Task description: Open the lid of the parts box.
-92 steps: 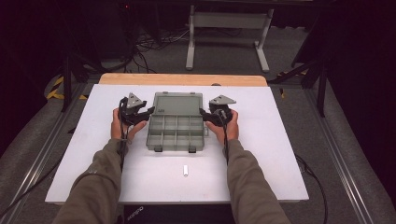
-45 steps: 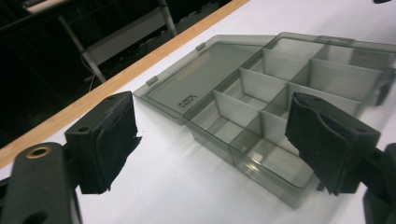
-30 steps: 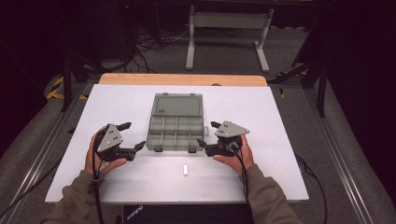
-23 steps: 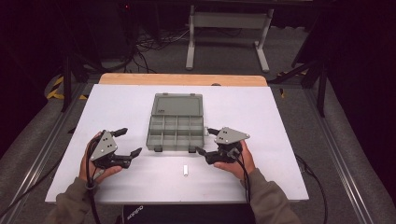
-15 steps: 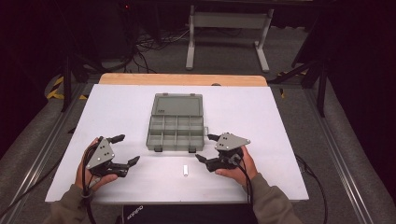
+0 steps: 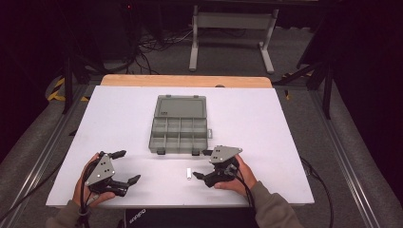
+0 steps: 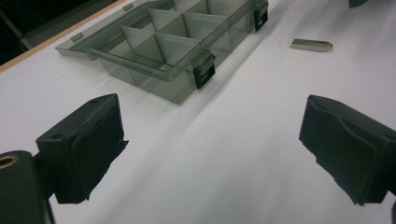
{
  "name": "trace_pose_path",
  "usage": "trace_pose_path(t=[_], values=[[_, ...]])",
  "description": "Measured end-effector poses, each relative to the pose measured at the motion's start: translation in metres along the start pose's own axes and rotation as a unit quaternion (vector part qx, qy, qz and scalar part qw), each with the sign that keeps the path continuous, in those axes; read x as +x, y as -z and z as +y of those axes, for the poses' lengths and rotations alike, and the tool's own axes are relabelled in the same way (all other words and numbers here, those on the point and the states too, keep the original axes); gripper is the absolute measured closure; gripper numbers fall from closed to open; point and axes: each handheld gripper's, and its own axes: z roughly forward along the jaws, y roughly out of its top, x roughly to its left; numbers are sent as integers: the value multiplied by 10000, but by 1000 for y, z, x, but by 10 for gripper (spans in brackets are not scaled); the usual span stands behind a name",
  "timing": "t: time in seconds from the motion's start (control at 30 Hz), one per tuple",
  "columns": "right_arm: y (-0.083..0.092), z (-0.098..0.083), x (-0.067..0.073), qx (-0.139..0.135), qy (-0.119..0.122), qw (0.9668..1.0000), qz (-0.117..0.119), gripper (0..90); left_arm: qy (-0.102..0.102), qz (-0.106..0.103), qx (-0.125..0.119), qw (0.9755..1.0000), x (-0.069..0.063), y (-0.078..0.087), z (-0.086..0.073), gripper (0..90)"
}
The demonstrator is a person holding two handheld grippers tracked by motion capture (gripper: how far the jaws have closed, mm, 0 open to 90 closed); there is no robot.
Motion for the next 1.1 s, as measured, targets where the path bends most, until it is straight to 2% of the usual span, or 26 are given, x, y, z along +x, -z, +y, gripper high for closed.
trace_pose_path(t=[0.03, 0.13, 0.23, 0.37, 0.43, 0.53, 0.7, 0.8, 0.83, 0.87, 1.0, 1.03, 1.1], values=[[0, 0, 0, 0, 0, 10000, 0, 197, 22, -38, -4, 10000, -1, 1, -1, 70], [-10, 0, 6, 131, 143, 9995, 264, 214, -23, -31, 7, 10000, -3, 0, -1, 70], [-19, -1, 10, 322, 310, 9984, 343, 249, 8, -58, -5, 10000, -1, -1, -1, 70], [-27, -2, 7, 433, 268, 9976, 470, 290, 0, -57, 11, 10000, 0, -1, -1, 70], [-27, -2, 6, 440, 258, 9975, 487, 296, 2, -53, -10, 10000, 0, -2, -1, 71], [-30, 0, 5, 518, 415, 9968, 438, 303, 2, -41, 11, 10000, 1, -2, -1, 71], [-35, 4, 3, 627, 551, 9947, 594, 307, 2, -32, 36, 10000, 1, -3, -1, 71], [-38, 3, -2, 630, 408, 9940, 795, 347, 32, -26, 36, 10000, 2, -3, -1, 74], [-38, 3, -2, 630, 408, 9940, 795, 347, 44, -28, 35, 10000, 2, -3, -1, 74], [-38, 3, -4, 640, 386, 9930, 918, 385, 35, -32, 44, 10000, 2, -3, -1, 75], [-38, 4, -3, 653, 385, 9925, 962, 425, 28, -47, 12, 10000, 1, -3, 0, 76], [-38, 4, -3, 644, 428, 9918, 1014, 475, 19, -42, 29, 10000, 1, -3, 0, 77], [-37, 4, -2, 639, 408, 9916, 1051, 501, 17, -50, 28, 10000, 2, -3, 0, 77]])
